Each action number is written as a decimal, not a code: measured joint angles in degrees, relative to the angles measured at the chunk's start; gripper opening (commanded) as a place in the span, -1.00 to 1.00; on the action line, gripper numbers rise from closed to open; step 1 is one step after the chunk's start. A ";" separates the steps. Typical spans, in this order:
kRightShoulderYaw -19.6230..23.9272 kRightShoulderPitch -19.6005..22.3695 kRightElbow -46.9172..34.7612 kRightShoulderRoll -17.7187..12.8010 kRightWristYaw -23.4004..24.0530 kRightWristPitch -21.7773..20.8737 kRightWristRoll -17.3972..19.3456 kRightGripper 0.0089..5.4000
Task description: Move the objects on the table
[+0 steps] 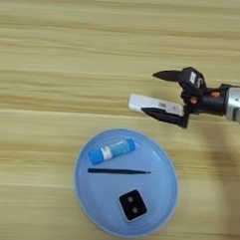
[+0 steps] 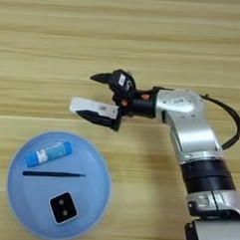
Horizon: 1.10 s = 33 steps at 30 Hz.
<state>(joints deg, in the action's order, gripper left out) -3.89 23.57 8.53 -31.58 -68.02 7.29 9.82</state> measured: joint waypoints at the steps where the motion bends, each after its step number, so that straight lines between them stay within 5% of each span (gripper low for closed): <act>1: -0.14 0.00 -0.95 -0.20 -0.66 0.79 0.30 1.00; 17: -8.24 1.60 -9.60 -2.64 -15.64 5.01 2.73 1.00; 33: -18.06 1.33 -13.19 -4.05 -15.22 1.76 -8.17 1.00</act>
<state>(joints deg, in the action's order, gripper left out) -21.95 24.89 -4.65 -35.63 -83.24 9.05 1.65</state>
